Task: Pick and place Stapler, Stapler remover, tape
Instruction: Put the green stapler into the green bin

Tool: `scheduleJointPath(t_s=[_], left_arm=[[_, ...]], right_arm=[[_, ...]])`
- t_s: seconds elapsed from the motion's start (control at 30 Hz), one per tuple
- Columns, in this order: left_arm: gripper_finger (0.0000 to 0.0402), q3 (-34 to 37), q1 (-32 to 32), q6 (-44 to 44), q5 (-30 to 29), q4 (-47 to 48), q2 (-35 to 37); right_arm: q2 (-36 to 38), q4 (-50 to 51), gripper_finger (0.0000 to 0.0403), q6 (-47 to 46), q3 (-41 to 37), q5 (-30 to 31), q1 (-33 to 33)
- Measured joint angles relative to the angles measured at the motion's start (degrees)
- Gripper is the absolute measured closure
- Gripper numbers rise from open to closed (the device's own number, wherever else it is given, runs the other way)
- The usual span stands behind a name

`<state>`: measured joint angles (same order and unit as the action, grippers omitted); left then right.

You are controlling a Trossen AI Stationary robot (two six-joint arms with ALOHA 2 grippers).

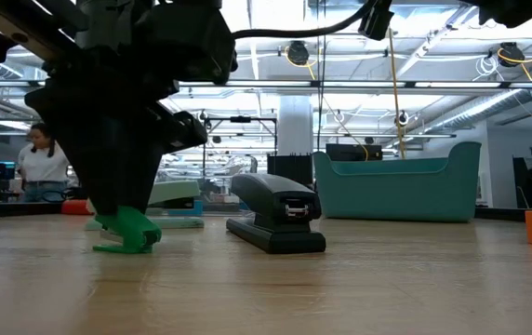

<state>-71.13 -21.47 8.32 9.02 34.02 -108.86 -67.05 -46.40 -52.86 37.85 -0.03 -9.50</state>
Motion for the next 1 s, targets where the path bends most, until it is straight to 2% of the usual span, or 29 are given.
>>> scheduleJointPath(t_s=[0.87, 1.0], left_arm=[[0.0294, 0.02, -0.68, 1.07, -0.97, -0.3, -1.27], [0.0316, 0.02, -0.68, 1.01, -0.98, -0.33, -1.27]], right_arm=[[0.02, 0.02, 0.0202, -0.46, -0.02, -1.55, 0.0], [0.02, 0.01, 0.0202, -0.46, -0.02, -1.55, 0.0]])
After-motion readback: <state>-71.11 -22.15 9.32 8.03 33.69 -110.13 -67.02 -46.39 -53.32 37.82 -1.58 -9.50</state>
